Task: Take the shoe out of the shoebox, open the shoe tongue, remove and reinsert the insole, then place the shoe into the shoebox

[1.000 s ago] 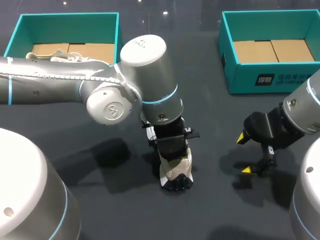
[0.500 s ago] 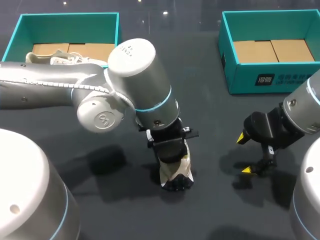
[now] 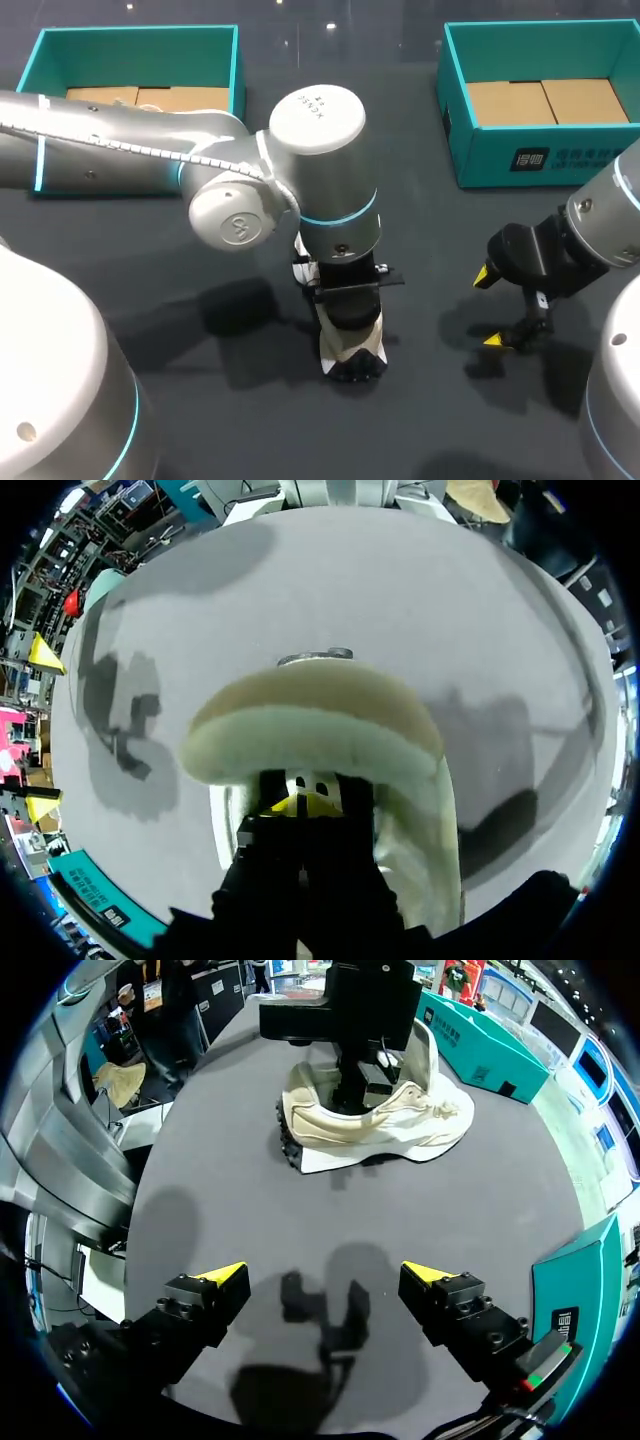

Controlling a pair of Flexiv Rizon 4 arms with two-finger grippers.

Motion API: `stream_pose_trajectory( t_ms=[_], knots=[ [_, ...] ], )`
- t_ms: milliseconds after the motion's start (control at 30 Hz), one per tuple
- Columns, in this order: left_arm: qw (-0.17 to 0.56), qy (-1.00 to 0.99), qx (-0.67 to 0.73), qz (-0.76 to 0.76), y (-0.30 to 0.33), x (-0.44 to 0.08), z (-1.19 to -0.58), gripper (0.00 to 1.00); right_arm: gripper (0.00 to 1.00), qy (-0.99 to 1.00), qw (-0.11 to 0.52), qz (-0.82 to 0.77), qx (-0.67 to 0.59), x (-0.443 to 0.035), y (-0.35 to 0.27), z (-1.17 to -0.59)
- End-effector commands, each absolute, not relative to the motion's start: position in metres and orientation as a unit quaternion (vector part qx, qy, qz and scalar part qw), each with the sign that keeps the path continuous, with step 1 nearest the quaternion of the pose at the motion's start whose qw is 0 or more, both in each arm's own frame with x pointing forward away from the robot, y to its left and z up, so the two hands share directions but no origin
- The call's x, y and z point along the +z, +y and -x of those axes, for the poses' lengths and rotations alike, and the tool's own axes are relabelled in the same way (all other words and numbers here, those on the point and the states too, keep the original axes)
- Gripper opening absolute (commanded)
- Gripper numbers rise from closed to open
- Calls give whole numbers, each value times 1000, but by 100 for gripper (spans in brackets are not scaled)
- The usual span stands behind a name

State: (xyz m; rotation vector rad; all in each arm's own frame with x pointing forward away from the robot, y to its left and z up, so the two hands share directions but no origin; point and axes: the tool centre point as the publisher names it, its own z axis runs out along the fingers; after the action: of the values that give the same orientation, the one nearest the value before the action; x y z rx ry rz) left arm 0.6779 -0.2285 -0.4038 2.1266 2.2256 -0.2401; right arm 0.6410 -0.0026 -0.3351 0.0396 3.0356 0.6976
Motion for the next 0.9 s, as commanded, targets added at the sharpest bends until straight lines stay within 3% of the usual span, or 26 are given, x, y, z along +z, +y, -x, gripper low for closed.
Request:
stream_pose_trajectory(
  t_ms=[33,433,667,900],
  knots=[
    [40,717,-73,-692,-205,-409,-677,0,100,975,15,-13,223,-334,-4,-639],
    [92,712,-112,-687,-237,-379,-669,0,100,975,15,-13,223,-334,-4,-639],
    [45,710,-89,-697,-253,-410,-668,0,100,975,15,-13,223,-334,-4,-639],
    [24,727,-64,-683,-223,-425,-682,0,100,975,15,-13,223,-334,-4,-639]
  ],
)
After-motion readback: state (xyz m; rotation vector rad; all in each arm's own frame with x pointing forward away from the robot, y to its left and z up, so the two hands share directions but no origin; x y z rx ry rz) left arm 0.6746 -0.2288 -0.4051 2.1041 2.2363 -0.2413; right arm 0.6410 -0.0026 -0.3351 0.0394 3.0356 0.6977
